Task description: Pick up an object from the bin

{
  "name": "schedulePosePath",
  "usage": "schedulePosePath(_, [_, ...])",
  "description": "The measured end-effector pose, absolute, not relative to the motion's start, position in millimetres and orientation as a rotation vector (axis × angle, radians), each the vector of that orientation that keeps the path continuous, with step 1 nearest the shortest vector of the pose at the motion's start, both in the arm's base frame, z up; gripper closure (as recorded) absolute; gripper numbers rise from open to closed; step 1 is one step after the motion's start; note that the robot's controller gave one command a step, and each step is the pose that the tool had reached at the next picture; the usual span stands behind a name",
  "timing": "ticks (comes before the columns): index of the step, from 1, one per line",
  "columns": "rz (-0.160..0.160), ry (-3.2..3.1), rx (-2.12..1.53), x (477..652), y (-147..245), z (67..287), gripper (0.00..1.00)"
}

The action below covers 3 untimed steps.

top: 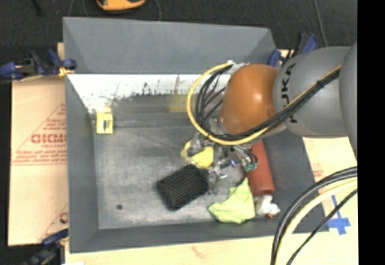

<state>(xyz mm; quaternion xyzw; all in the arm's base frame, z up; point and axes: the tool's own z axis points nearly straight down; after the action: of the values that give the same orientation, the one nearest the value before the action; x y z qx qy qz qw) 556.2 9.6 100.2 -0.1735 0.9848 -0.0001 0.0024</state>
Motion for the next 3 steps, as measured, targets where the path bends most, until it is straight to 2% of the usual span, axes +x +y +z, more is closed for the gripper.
schedulePosePath(1, [-0.008,3.111,-0.377,549.7,28.7,75.3,1.0])
schedulePosePath(3, [-0.007,3.111,-0.377,548.7,28.5,78.3,1.0])
